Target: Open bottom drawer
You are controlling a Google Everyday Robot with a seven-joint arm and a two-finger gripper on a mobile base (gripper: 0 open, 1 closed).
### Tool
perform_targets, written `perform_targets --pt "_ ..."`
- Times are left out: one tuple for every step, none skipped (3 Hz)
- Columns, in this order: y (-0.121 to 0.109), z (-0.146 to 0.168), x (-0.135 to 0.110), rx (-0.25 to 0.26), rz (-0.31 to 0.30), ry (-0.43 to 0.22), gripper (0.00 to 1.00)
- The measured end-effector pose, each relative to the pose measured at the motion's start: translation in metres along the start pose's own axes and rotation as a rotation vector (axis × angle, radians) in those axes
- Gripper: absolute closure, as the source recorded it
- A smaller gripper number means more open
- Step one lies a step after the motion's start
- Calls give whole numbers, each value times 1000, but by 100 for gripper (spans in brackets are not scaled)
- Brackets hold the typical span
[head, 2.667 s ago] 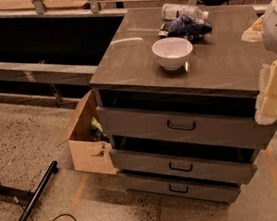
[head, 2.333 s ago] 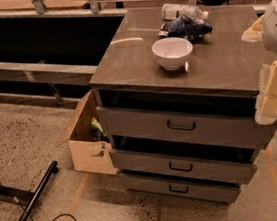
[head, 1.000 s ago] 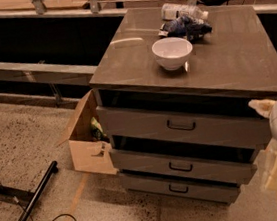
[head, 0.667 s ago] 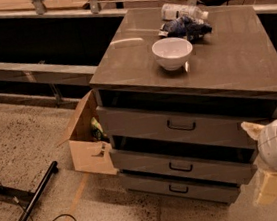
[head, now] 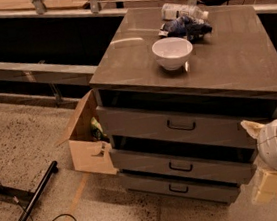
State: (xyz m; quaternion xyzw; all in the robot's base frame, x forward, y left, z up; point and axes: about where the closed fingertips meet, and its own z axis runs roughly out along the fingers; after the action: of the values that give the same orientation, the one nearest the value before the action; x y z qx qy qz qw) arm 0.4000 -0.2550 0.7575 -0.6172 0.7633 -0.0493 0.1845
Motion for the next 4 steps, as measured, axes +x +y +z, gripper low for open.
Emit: perform_targets --pt "7 18 11 12 67 -19 0" --pt "14 63 19 14 107 -81 0" --pt "29 118 30 -2 122 -120 0" --pt "48 188 37 8 89 -139 0"
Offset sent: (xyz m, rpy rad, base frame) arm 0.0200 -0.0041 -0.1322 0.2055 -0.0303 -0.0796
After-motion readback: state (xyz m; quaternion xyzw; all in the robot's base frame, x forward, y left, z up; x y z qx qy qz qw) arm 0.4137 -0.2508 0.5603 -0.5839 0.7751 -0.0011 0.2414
